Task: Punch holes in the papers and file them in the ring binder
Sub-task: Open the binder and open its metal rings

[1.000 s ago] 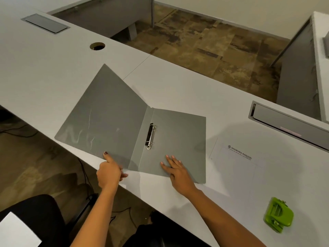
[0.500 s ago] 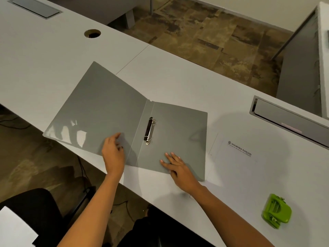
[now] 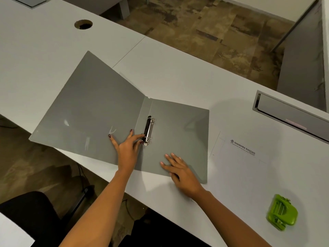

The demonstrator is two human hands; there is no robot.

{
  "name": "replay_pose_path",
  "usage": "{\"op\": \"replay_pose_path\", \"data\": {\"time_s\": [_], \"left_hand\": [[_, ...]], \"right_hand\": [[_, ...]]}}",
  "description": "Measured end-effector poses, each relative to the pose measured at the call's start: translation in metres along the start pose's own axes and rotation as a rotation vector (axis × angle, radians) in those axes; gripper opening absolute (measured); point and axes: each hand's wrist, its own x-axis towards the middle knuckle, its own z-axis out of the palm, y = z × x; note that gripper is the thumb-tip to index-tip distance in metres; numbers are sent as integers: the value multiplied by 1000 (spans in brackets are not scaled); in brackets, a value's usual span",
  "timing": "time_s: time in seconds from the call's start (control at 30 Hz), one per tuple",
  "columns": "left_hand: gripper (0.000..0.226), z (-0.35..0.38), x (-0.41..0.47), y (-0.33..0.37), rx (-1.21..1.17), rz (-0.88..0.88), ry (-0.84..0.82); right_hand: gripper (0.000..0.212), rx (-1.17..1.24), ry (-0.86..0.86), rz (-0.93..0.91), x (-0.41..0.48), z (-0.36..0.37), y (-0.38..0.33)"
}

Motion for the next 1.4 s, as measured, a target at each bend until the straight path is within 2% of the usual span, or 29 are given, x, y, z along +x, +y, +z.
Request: {"op": "replay_pose_path", "data": {"time_s": [0.1,0.17,0.3,0.4,0.53,0.83,0.97,1.4], "left_hand": [[20,7,9,2,-78,-103,39],[22,11,16,3,-114,-172,43],[25,13,22,2,-175,-227,29],[24,11,23,2,-230,-239,11],[20,10,25,-1,-243,-255,-20],[17,12,27,-3,-225,-261,-45],[20,15,27,0,-174,-267,-21],[19,18,26,1,-189,-271,48]], "right_hand": [[42,-29,49,3,4,0,0],[38,-38,151,35,10,0,-5],[24,274,351,229,39,-6,-25],[20,577,363,343,69,-14,-40],[18,699,373,342,102,-12,-53],[4,494,428,419,130,-2,-57],[3,503,389,453,131,-7,-54],[5,551,409,475,130,-7,-51]]}}
